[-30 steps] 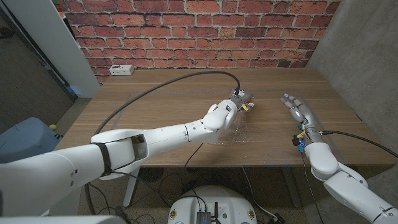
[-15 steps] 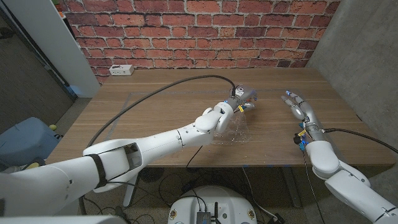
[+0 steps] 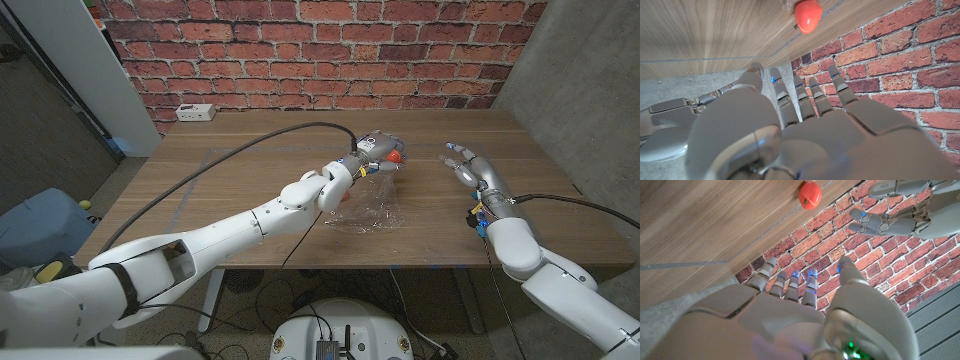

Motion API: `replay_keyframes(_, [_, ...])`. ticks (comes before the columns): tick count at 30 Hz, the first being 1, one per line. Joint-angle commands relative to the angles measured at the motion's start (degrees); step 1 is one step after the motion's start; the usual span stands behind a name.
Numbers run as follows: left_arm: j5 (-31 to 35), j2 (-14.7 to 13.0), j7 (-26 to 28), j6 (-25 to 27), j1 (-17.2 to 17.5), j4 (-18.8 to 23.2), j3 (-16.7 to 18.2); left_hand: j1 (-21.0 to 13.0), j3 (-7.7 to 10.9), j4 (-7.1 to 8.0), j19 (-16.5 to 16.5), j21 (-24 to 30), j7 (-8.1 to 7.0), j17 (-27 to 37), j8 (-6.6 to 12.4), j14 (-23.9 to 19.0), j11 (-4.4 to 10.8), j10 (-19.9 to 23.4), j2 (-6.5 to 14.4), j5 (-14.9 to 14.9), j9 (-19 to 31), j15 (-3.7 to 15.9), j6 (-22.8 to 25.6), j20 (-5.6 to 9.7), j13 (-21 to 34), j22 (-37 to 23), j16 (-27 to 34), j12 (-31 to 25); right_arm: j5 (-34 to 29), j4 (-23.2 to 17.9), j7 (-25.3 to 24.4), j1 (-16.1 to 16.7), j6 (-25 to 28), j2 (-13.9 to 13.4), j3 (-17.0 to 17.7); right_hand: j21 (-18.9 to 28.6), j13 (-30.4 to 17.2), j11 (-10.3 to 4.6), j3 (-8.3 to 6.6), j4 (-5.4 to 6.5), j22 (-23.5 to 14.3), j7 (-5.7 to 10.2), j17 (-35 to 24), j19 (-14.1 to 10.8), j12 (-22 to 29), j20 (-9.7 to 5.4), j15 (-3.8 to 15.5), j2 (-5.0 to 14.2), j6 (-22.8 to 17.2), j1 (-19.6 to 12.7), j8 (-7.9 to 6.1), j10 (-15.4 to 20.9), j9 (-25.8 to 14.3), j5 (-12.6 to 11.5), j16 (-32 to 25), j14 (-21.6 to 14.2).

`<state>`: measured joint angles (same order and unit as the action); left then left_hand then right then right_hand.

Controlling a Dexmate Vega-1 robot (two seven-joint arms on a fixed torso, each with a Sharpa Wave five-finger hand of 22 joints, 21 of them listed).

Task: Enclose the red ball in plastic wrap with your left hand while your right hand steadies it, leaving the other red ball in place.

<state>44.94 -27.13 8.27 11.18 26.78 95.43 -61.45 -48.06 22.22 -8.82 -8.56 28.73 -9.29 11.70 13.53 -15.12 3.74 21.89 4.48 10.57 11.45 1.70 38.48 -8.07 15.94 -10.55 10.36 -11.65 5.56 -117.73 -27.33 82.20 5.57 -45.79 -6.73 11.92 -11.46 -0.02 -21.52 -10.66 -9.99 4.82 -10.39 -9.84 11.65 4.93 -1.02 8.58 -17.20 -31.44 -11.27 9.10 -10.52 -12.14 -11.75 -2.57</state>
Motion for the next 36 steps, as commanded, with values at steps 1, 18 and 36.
replay_keyframes(1, [0.6,-7.4,-4.1,-5.2,5.2,8.0,6.9,1.2,0.05,0.71,0.7,-0.5,0.31,0.0,-1.36,0.5,-0.40,-0.9,-0.3,-0.5,-0.1,-0.05,-2.4,-0.34,-0.2,-0.1,0.6,0.1,-3.0,-7.6,2.4,0.6,9.7,-3.4,-1.1,0.3,0.0,-0.49,-0.52,0.12,-0.3,0.00,-0.2,-0.2,0.0,0.26,-0.07,-0.17,0.3,-1.1,0.21,0.1,-0.1,-0.5,0.0,-0.6])
replay_keyframes(18, [1.5,-16.6,-7.9,-6.9,15.6,18.9,16.1,2.3,0.10,1.03,0.1,-0.6,1.39,-0.1,-1.03,0.3,-0.18,-0.6,0.0,-0.4,-0.1,0.59,-0.5,-0.03,-0.5,-0.2,0.9,-0.4,-7.0,-15.1,5.1,0.3,18.5,-7.0,-6.5,0.2,-0.1,-0.74,-0.31,1.13,-0.3,-0.07,-0.4,-0.3,0.2,-0.41,0.50,-0.19,-0.3,-1.0,0.04,0.8,-0.1,-0.4,-0.2,-1.1])
replay_keyframes(36, [3.8,-21.7,-12.1,-7.7,22.2,24.2,22.0,-1.1,2.03,-1.48,-0.7,-0.9,1.69,-0.8,-0.10,0.8,0.61,0.3,-0.5,0.1,-0.2,1.50,4.2,0.60,-1.2,-0.1,0.6,-0.9,-10.3,-21.7,5.4,0.6,26.5,-9.9,-11.7,0.3,-0.1,-0.65,-1.09,0.69,-0.3,-0.27,-0.3,-0.9,0.3,0.33,0.20,-0.07,-2.3,-3.0,-0.48,1.4,-0.2,-0.8,-0.1,-1.4])
